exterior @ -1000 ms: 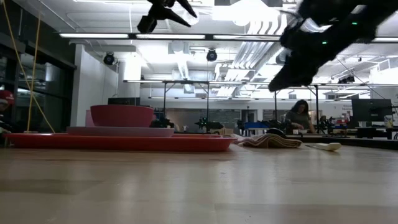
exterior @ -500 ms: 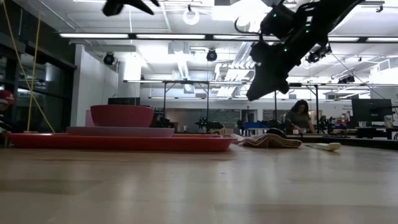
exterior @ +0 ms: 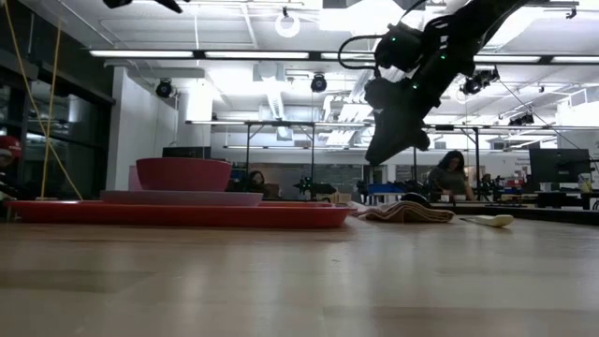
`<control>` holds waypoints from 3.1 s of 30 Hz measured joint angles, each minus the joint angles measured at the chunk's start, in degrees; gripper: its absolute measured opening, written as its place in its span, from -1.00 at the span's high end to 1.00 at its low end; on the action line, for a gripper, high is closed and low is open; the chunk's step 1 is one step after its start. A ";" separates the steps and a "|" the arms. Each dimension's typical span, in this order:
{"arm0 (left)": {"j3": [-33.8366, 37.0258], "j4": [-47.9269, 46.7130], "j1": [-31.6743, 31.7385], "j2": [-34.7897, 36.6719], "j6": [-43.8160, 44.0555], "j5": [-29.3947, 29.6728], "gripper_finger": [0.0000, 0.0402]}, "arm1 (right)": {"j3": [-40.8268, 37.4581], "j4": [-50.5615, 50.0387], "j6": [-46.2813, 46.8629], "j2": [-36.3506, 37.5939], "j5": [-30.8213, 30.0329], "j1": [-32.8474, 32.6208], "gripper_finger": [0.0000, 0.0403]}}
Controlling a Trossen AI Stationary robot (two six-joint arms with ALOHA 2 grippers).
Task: Set up tray
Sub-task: Put the white table napkin on the red serving tray to the right of the purple plate
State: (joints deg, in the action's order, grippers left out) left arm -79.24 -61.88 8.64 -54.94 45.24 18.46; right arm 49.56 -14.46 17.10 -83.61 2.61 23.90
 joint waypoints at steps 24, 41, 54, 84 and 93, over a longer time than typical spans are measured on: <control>21.11 1.70 -0.04 22.30 2.62 0.79 0.31 | 7.12 -4.66 4.90 -8.70 -2.39 3.30 0.20; 23.93 1.15 -0.04 27.89 3.06 0.72 0.31 | 7.12 -12.54 3.43 -8.70 -9.83 6.13 0.12; 23.96 0.41 -0.04 27.85 3.12 0.59 0.31 | 7.12 -14.01 3.63 -8.70 -7.29 7.57 0.12; 23.96 1.92 -0.04 27.83 5.61 1.84 0.31 | 7.28 -12.57 1.04 -21.82 -4.18 7.49 0.13; 23.96 1.83 -0.04 27.83 5.61 1.79 0.31 | 7.21 -12.17 2.29 -22.00 -4.14 7.54 0.46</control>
State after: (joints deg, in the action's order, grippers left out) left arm -55.29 -60.05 8.60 -27.11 50.85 20.25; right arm 56.77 -26.63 19.40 -105.61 -1.53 31.44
